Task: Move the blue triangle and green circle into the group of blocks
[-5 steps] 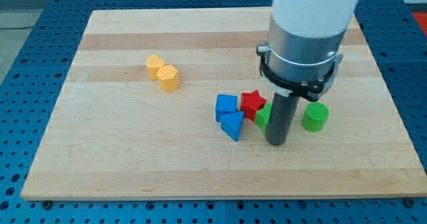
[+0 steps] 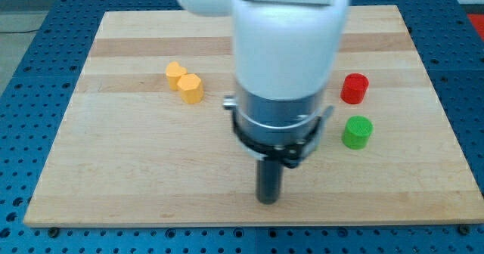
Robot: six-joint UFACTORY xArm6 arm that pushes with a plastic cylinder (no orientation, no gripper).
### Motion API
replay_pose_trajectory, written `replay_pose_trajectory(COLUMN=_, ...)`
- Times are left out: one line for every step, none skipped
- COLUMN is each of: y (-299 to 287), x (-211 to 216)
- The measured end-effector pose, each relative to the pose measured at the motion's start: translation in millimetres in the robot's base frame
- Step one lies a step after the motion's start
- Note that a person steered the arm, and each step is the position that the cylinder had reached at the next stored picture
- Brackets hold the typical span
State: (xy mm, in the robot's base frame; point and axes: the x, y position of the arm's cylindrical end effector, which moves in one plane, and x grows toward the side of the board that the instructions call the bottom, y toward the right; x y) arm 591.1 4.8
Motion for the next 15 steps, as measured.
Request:
replay_pose_trajectory(y=-11, x=-19)
replay_pose_trajectory(y=-9, x=-38)
replay_pose_trajectory(y=7, x=-49)
replay_pose_trajectory(y=22, x=-53)
replay_pose_trajectory(y=26, x=-58)
replay_pose_trajectory(y=26, x=-59)
replay_pose_trajectory(y=37, x=-49)
replay_pose_trajectory(y=84, x=-44)
replay_pose_trajectory(y=148, x=-44)
replay_pose_trajectory(y=176, x=-52)
replay_pose_trajectory(y=166, x=-67)
replay_pose_trajectory(y=165, x=-78)
replay_pose_trajectory(y=165, x=-88)
replay_pose_trajectory(y=165, x=-96)
replay_pose_trajectory(y=164, x=-101)
